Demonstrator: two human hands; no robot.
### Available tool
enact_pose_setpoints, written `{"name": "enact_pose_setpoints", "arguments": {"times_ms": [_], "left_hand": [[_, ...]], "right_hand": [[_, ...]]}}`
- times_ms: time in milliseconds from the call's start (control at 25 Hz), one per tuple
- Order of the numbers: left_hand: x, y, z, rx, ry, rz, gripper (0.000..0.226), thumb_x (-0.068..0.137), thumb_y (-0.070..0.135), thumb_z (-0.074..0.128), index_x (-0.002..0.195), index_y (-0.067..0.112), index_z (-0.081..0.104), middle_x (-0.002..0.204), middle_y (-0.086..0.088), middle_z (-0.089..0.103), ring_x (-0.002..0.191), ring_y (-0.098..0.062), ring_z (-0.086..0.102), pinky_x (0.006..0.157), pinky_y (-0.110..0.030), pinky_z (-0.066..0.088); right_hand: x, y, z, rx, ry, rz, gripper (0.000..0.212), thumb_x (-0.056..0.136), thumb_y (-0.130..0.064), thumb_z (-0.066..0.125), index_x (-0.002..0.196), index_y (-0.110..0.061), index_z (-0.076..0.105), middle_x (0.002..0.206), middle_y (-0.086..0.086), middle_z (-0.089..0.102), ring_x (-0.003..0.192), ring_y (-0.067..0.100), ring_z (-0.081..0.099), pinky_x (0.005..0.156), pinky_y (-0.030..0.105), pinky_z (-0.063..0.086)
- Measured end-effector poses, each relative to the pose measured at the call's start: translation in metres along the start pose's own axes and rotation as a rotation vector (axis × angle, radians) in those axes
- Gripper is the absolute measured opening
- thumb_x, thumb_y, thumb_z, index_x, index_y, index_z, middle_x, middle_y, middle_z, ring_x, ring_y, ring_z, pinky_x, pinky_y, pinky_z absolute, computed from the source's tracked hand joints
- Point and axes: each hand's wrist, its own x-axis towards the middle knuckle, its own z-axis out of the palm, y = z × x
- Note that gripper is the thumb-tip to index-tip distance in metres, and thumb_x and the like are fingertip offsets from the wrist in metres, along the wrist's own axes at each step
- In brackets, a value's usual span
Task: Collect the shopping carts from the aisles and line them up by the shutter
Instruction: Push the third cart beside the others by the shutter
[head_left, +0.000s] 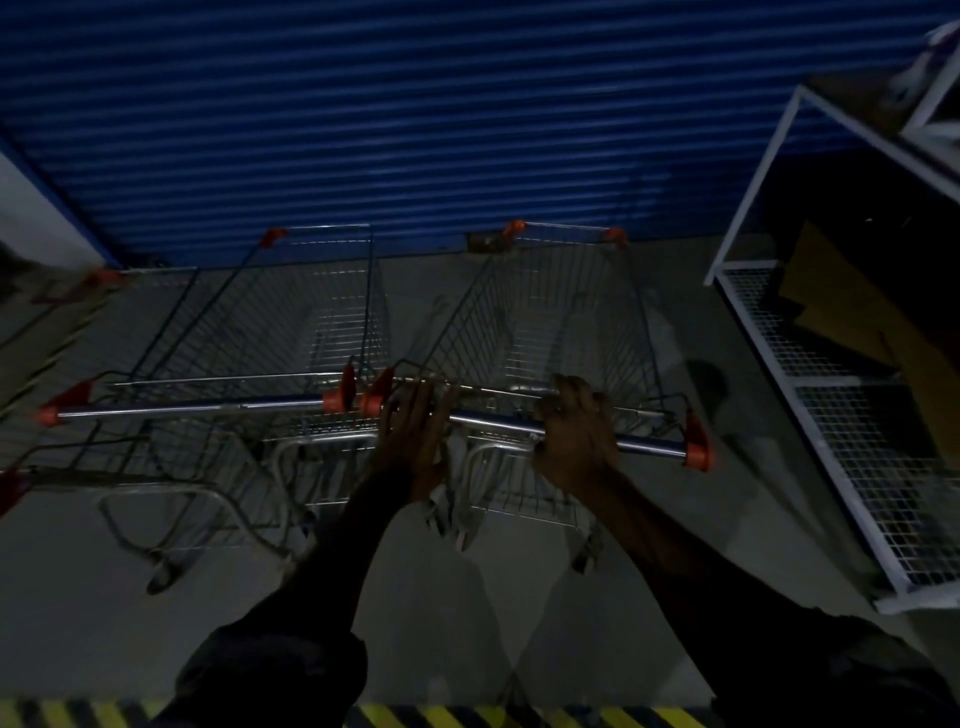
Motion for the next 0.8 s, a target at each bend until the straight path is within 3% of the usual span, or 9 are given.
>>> {"name": "enact_pose_setpoints", "arguments": {"times_ms": [80,240,400,480,640,800], "left_hand": [[-0.009,-0.007,-0.004,-0.028,-0.007,-0.003,0.109,0.067,0.041,0.081,0.16,0.016,0.031,0.167,-0.014,0.023,0.154,-0.035,0.02,0.117,-0.053,0.022],[-0.024,-0.019,-0.009,-0.153,-0.072,-0.031,0.109,0.072,0.044,0.084,0.161,0.019,0.025,0.168,-0.011,0.016,0.154,-0.036,0.017,0.111,-0.06,0.035],[-0.044,-0.008,-0.029,-0.259,-0.129,-0.103,0.098,0.084,0.042,0.077,0.162,0.027,0.02,0.169,-0.004,0.019,0.155,-0.031,0.018,0.116,-0.056,0.028],[-0.059,0.002,-0.046,-0.337,-0.099,-0.112,0.089,0.084,0.043,0.074,0.159,0.025,0.028,0.164,-0.005,0.031,0.152,-0.029,0.027,0.115,-0.051,0.029],[-0.107,0.01,-0.072,-0.472,0.091,-0.081,0.078,0.076,0.044,0.067,0.148,0.017,0.051,0.144,-0.011,0.056,0.123,-0.036,0.061,0.098,-0.046,0.052],[-0.166,0.016,-0.088,-0.543,0.128,-0.126,0.075,0.075,0.052,0.06,0.141,0.016,0.058,0.137,-0.009,0.062,0.115,-0.03,0.065,0.097,-0.038,0.053]], "right_hand": [[-0.007,-0.002,-0.001,0.062,0.051,0.02,0.071,0.057,-0.032,0.077,0.125,-0.015,0.064,0.153,0.016,0.041,0.143,0.038,0.032,0.112,0.063,0.029],[-0.035,-0.021,-0.006,0.144,0.039,0.127,0.079,0.067,-0.039,0.074,0.141,-0.024,0.052,0.158,0.01,0.034,0.144,0.037,0.03,0.114,0.062,0.025],[-0.065,-0.039,-0.018,0.178,0.035,0.148,0.081,0.068,-0.042,0.063,0.145,-0.023,0.048,0.149,0.006,0.044,0.137,0.036,0.038,0.11,0.059,0.032],[-0.08,-0.049,-0.026,0.251,0.016,0.188,0.079,0.072,-0.041,0.06,0.148,-0.021,0.046,0.149,0.008,0.046,0.137,0.036,0.039,0.11,0.058,0.034],[-0.123,-0.078,-0.043,0.317,0.027,0.25,0.072,0.079,-0.036,0.067,0.147,-0.02,0.048,0.15,0.009,0.046,0.139,0.035,0.039,0.11,0.055,0.037],[-0.175,-0.11,-0.055,0.4,0.071,0.28,0.069,0.076,-0.042,0.062,0.142,-0.022,0.055,0.144,0.009,0.055,0.132,0.034,0.049,0.107,0.048,0.043]]}}
